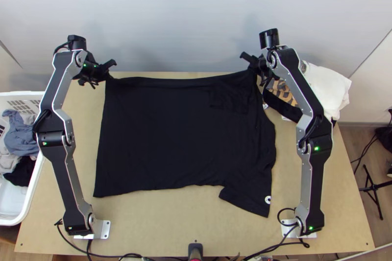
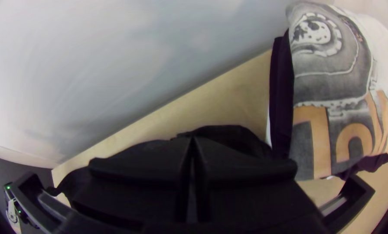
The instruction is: Fold the t-shirt
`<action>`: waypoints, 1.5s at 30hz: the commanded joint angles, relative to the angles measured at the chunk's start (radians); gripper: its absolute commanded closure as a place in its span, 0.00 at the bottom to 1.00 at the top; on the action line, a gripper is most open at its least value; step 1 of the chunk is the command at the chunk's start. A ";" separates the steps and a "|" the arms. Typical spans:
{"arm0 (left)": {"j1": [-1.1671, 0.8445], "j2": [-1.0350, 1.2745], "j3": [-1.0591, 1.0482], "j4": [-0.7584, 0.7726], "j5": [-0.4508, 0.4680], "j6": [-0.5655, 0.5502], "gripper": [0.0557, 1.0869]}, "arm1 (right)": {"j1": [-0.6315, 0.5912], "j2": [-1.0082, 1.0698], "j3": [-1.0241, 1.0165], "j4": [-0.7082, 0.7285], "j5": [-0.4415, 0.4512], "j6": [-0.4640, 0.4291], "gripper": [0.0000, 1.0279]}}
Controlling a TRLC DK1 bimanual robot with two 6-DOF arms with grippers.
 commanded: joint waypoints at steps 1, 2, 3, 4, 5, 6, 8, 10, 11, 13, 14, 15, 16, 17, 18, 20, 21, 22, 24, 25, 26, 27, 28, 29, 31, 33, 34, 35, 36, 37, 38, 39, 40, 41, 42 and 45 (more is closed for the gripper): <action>0.022 -0.027 -0.005 -0.199 0.022 0.036 0.96 | 0.009 -0.023 0.005 -0.185 -0.035 0.003 0.97; 0.031 -0.029 -0.012 -0.213 0.022 0.045 0.97 | 0.007 -0.026 0.000 -0.200 -0.035 -0.005 0.97; 0.039 -0.032 -0.022 -0.219 0.022 0.054 0.96 | 0.007 -0.032 -0.009 -0.209 -0.035 -0.008 0.97; 0.049 -0.039 -0.036 -0.219 0.022 0.068 0.97 | 0.006 -0.042 -0.026 -0.212 -0.035 -0.014 0.97; 0.058 -0.047 -0.051 -0.219 0.022 0.082 0.97 | 0.004 -0.048 -0.038 -0.219 -0.034 -0.024 0.97; 0.066 -0.052 -0.059 -0.219 0.022 0.091 0.97 | 0.003 -0.052 -0.044 -0.232 -0.034 -0.031 0.97; 0.083 -0.059 -0.071 -0.219 0.022 0.108 0.97 | 0.000 -0.057 -0.046 -0.252 -0.032 -0.043 0.97; 0.097 -0.061 -0.076 -0.219 0.022 0.120 0.96 | -0.005 -0.066 -0.058 -0.255 -0.027 -0.058 0.97; 0.101 -0.064 -0.078 -0.222 0.022 0.122 0.96 | -0.005 -0.068 -0.061 -0.255 -0.020 -0.061 0.97; 0.103 -0.072 -0.082 -0.227 0.022 0.131 0.97 | -0.005 -0.069 -0.063 -0.269 -0.003 -0.075 0.97; 0.103 -0.078 -0.087 -0.228 0.022 0.142 0.96 | -0.005 -0.069 -0.063 -0.277 0.009 -0.078 0.97; 0.103 -0.084 -0.091 -0.227 0.022 0.148 0.97 | -0.005 -0.069 -0.066 -0.280 0.015 -0.080 0.97; 0.104 -0.087 -0.093 -0.227 0.022 0.151 0.96 | -0.005 -0.072 -0.072 -0.283 0.025 -0.080 0.97; 0.109 -0.087 -0.093 -0.227 0.022 0.154 0.96 | -0.005 -0.074 -0.080 -0.286 0.042 -0.080 0.97; 0.114 -0.085 -0.093 -0.227 0.022 0.157 0.97 | -0.007 -0.075 -0.087 -0.288 0.057 -0.081 0.97; 0.121 -0.085 -0.099 -0.227 0.022 0.161 0.96 | -0.007 -0.083 -0.110 -0.292 0.072 -0.086 0.97; 0.121 -0.085 -0.105 -0.227 0.022 0.168 0.96 | -0.007 -0.086 -0.121 -0.292 0.091 -0.086 0.97; 0.123 -0.087 -0.111 -0.227 0.022 0.171 0.96 | -0.007 -0.092 -0.135 -0.292 0.106 -0.086 0.97; 0.123 -0.093 -0.124 -0.227 0.022 0.178 0.97 | -0.010 -0.103 -0.163 -0.292 0.114 -0.089 0.97; 0.123 -0.096 -0.130 -0.224 0.022 0.181 0.97 | -0.011 -0.107 -0.175 -0.292 0.118 -0.089 0.97; 0.123 -0.098 -0.134 -0.221 0.022 0.183 0.96 | -0.011 -0.114 -0.189 -0.292 0.118 -0.089 0.97; 0.124 -0.098 -0.136 -0.221 0.023 0.184 0.97 | -0.013 -0.121 -0.201 -0.292 0.120 -0.089 0.97; 0.126 -0.101 -0.142 -0.221 0.023 0.189 0.97 | -0.013 -0.127 -0.213 -0.292 0.121 -0.089 0.97; 0.124 -0.108 -0.153 -0.219 0.023 0.195 0.96 | -0.013 -0.135 -0.225 -0.292 0.121 -0.090 0.97; 0.120 -0.127 -0.180 -0.219 0.026 0.204 0.96 | -0.010 -0.146 -0.249 -0.292 0.121 -0.090 0.97; 0.111 -0.144 -0.208 -0.218 0.028 0.214 0.97 | -0.007 -0.152 -0.267 -0.294 0.120 -0.092 0.97; 0.108 -0.150 -0.219 -0.218 0.028 0.217 0.97 | -0.005 -0.153 -0.278 -0.292 0.120 -0.092 0.97; 0.106 -0.153 -0.229 -0.218 0.028 0.223 0.97 | -0.004 -0.153 -0.285 -0.292 0.120 -0.092 0.97; 0.103 -0.157 -0.240 -0.219 0.028 0.227 0.96 | -0.004 -0.153 -0.295 -0.295 0.120 -0.092 0.97; 0.103 -0.157 -0.248 -0.224 0.028 0.232 0.97 | -0.002 -0.153 -0.302 -0.297 0.120 -0.090 0.97; 0.101 -0.159 -0.255 -0.233 0.028 0.240 0.97 | 0.000 -0.153 -0.310 -0.298 0.120 -0.090 0.97; 0.101 -0.159 -0.266 -0.242 0.026 0.250 0.96 | 0.003 -0.153 -0.318 -0.301 0.120 -0.090 0.97; 0.101 -0.157 -0.275 -0.251 0.026 0.258 0.97 | 0.004 -0.153 -0.324 -0.301 0.120 -0.089 0.97; 0.101 -0.159 -0.288 -0.255 0.026 0.264 0.96 | 0.006 -0.153 -0.330 -0.301 0.118 -0.089 0.97; 0.101 -0.159 -0.297 -0.256 0.026 0.266 0.96 | 0.009 -0.153 -0.333 -0.301 0.118 -0.089 0.97; 0.103 -0.167 -0.318 -0.264 0.028 0.277 0.90 | 0.015 -0.147 -0.331 -0.301 0.121 -0.115 0.97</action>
